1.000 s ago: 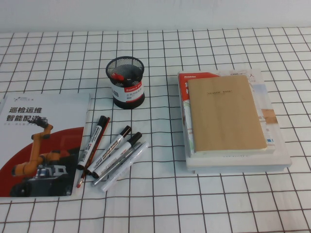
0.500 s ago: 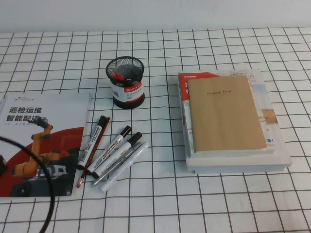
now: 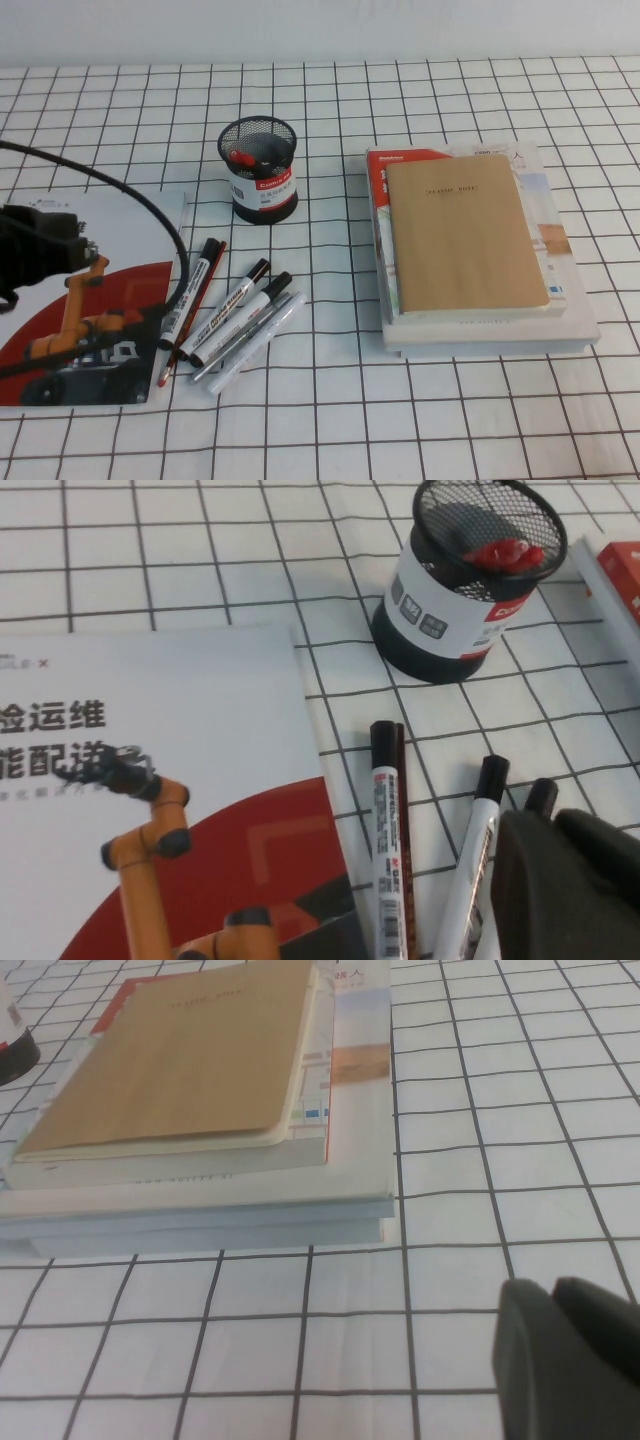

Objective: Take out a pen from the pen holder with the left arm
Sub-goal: 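Take a marker out of the pen holder and lay it on the table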

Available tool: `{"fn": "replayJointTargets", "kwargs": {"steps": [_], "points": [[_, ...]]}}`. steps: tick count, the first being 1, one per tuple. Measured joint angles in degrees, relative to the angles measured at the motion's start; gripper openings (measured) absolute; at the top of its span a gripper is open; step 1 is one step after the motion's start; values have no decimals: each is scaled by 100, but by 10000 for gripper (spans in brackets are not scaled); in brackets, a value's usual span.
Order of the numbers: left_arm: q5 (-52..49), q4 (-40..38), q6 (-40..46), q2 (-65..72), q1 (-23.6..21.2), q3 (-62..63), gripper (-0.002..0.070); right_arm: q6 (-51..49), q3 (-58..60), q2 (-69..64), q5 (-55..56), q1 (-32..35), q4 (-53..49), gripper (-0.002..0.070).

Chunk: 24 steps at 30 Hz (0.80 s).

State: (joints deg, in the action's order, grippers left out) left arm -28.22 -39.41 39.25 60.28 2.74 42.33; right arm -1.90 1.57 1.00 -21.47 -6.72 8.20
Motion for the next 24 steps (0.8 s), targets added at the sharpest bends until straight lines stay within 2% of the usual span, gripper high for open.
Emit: {"fn": "replayJointTargets", "kwargs": {"steps": [3, 6, 11, 15, 18, 24], "points": [[-6, -626, 606, 346, 0, 126, -3, 0, 0, 0, 0, 0, 0, -14], [299, -1524, 1680, 581, 12, 153, -3, 0, 0, 0, 0, 0, 0, -14], [395, -3802, 4644, 820, 343, 153, -3, 0, 0, 0, 0, 0, 0, -14], [369, -5302, 6314, 1059, 603, 165, -3, 0, 0, 0, 0, 0, 0, -14], [186, -5676, 7147, 1315, 634, 176, -3, 0, 0, 0, 0, 0, 0, -14], [-534, -5770, 8288, 2025, 643, 200, 7, 0, 0, 0, 0, 0, 0, -14]]}}
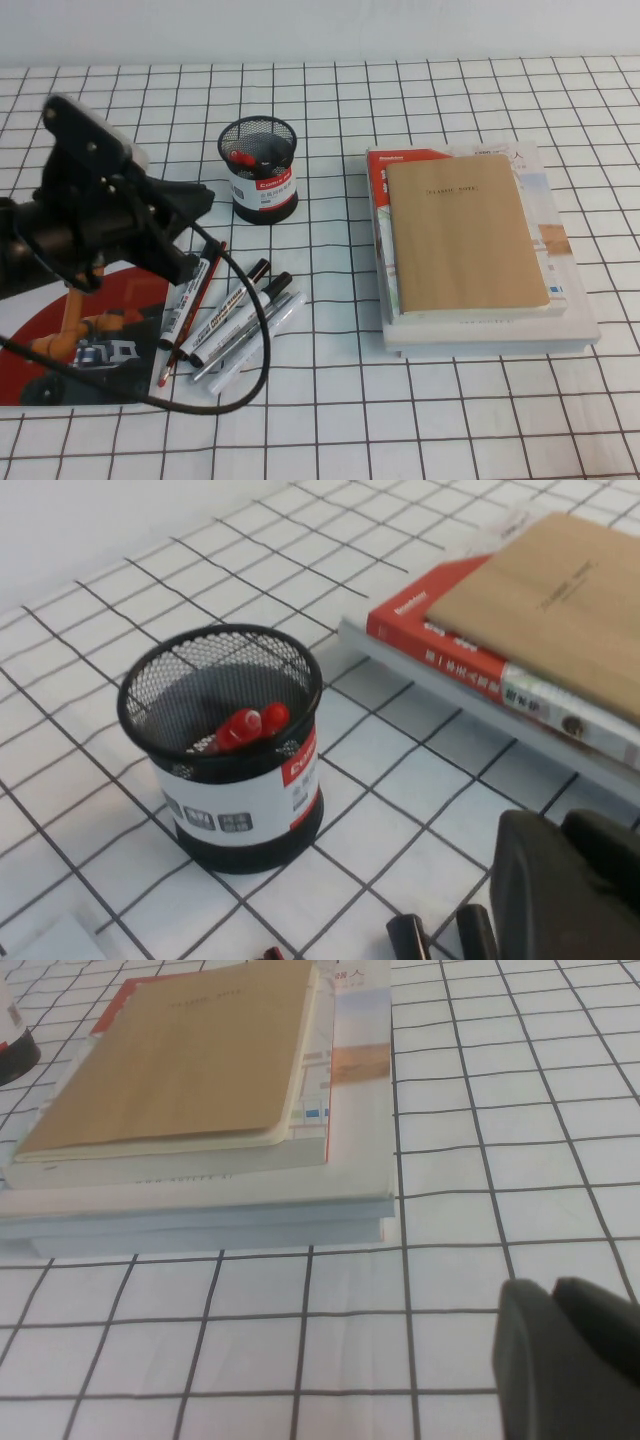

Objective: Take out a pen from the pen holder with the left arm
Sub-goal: 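Take a marker out of the pen holder and lay it on the table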

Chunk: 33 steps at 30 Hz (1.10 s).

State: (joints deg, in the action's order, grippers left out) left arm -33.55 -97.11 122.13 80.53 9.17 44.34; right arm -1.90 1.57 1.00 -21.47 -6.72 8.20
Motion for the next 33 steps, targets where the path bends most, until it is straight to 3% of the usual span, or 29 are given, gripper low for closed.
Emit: {"fn": "replayJointTargets", "kwargs": {"steps": [2, 7, 9, 33], "points": [[-39, -8, 143, 234, 0, 41, 46, 0, 0, 0, 0, 0, 0, -14], [36, -13, 223, 754, 0, 323, 239, 0, 0, 0, 0, 0, 0, -14], [124, -13, 236, 856, 0, 435, 269, 0, 0, 0, 0, 0, 0, -14], [203, 42, -6, 782, 55, 752, 283, 0, 0, 0, 0, 0, 0, -14]]}}
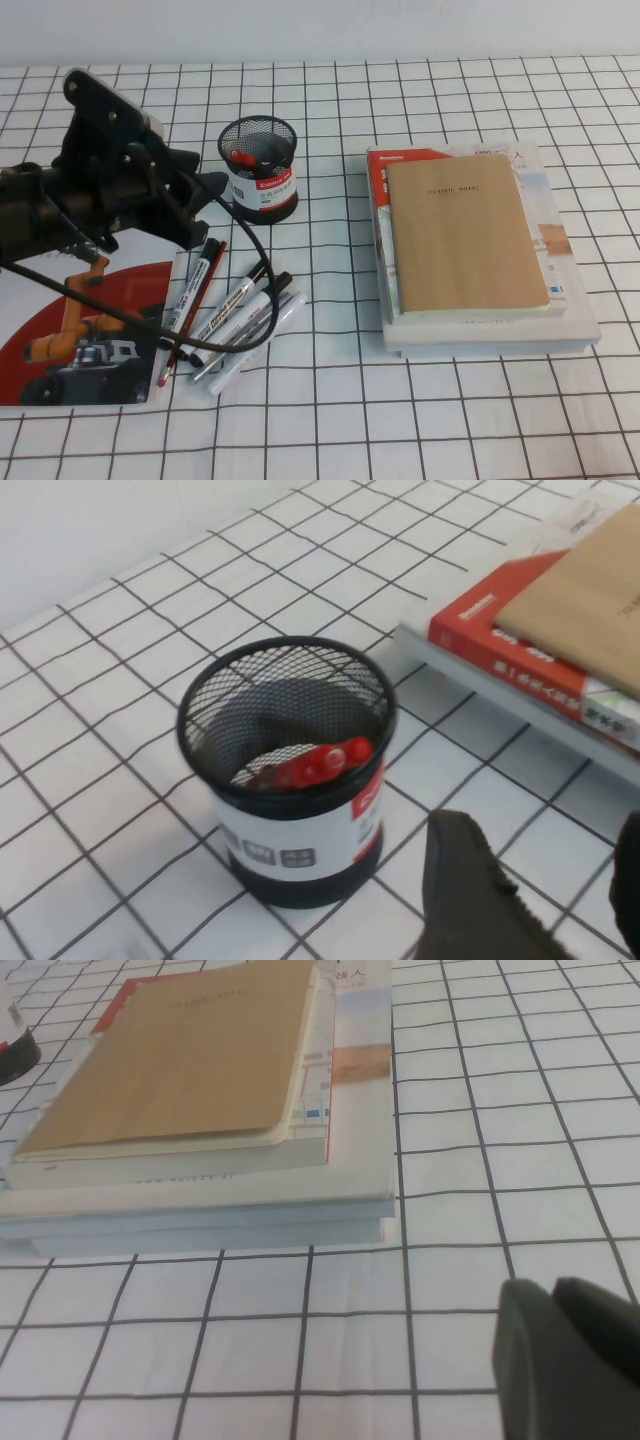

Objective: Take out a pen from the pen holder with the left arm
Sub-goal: 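Take a marker out of the pen holder and lay it on the table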

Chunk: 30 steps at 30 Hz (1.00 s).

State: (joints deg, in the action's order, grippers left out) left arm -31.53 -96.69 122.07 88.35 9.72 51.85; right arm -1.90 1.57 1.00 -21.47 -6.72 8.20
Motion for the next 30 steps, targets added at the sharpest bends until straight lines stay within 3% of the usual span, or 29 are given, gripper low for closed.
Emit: {"fn": "replayJointTargets", "kwargs": {"steps": [4, 10, 22, 30], "points": [[150, 545, -505, -223, 248, 0, 238, 0, 0, 0, 0, 0, 0, -14], [206, 1766, -1985, -488, 467, 0, 187, 0, 0, 0, 0, 0, 0, -14], [1225, 5070, -6417, -981, 569, 0, 79, 0, 0, 0, 0, 0, 0, -14], [2103, 8018, -9691, -981, 1031, 0, 69, 0, 0, 0, 0, 0, 0, -14]]}}
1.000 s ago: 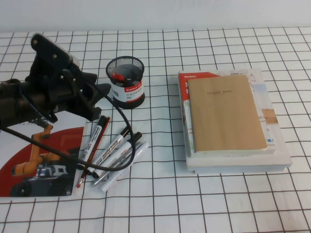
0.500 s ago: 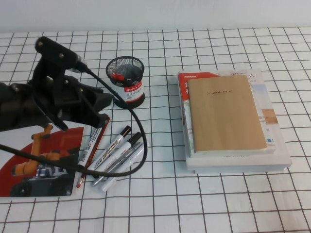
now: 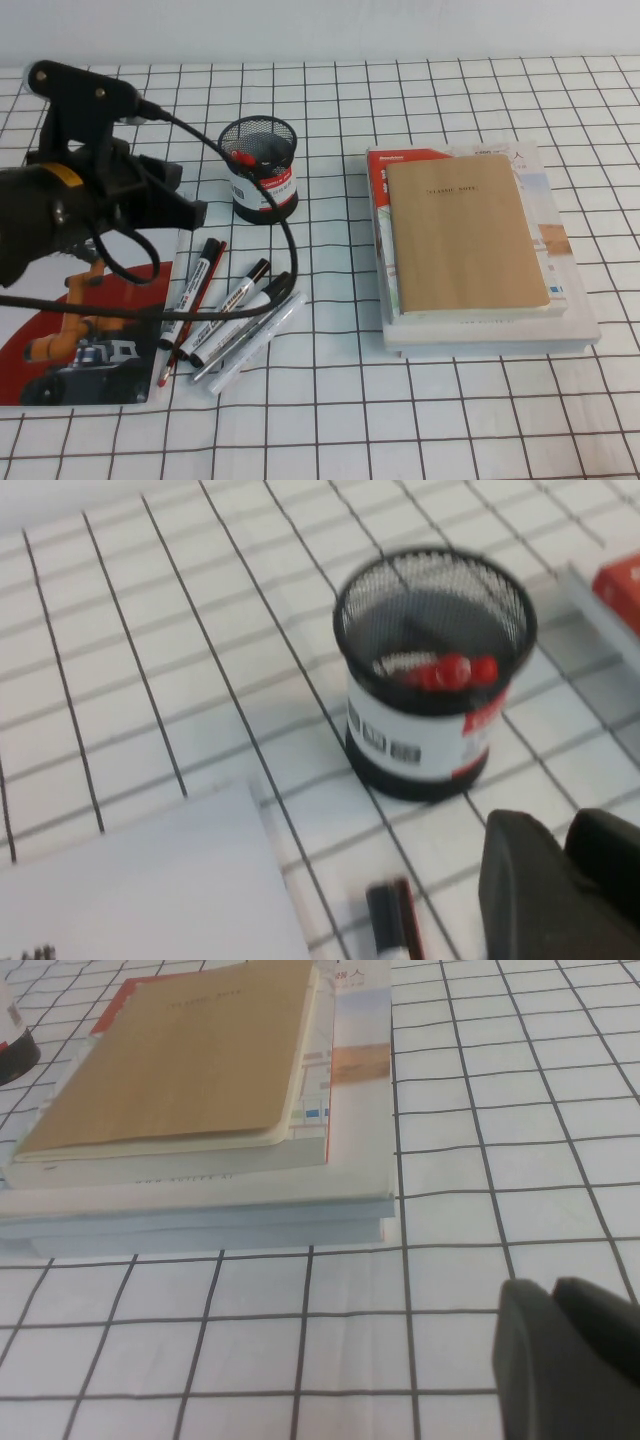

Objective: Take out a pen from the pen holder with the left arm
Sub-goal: 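Take a marker out of the pen holder and lay it on the table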

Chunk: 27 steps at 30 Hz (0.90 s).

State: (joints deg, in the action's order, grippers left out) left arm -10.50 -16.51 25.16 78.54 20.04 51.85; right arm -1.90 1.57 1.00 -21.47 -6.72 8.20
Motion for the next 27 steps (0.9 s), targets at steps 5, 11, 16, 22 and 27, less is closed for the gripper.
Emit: {"fn": "replayJointTargets", "kwargs": {"steps": [5, 11, 16, 22, 27], "points": [[1403, 1071, -1394, 0, 102, -440, 69, 0, 0, 0, 0, 0, 0, -14], [3535, 1836, -2132, 124, 102, -1309, 136, 0, 0, 0, 0, 0, 0, -14], [3990, 1990, -2516, 576, 102, -1369, 348, 0, 0, 0, 0, 0, 0, -14], [4753, 2012, -2558, 1208, 102, -1369, 442, 0, 0, 0, 0, 0, 0, -14], [5433, 2012, -2558, 1742, 102, -1369, 449, 0, 0, 0, 0, 0, 0, -14]]}}
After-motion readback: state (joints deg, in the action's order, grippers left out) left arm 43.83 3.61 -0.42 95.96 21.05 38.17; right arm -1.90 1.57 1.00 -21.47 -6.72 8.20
